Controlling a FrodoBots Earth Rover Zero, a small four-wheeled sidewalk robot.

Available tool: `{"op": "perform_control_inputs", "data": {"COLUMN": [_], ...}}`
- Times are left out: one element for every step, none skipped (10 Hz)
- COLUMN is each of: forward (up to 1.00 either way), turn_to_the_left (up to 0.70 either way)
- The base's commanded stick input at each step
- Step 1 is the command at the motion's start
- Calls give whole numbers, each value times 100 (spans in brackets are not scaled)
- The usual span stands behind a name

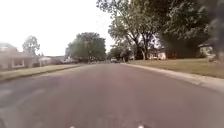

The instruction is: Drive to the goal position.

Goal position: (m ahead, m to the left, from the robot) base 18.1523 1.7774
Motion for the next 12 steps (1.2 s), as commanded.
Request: {"op": "perform_control_inputs", "data": {"forward": [100,100,100,100,100,100,100,100,100,100,100,100], "turn_to_the_left": [0,0,0,0,0,0,0,0,0,0,0,0]}}
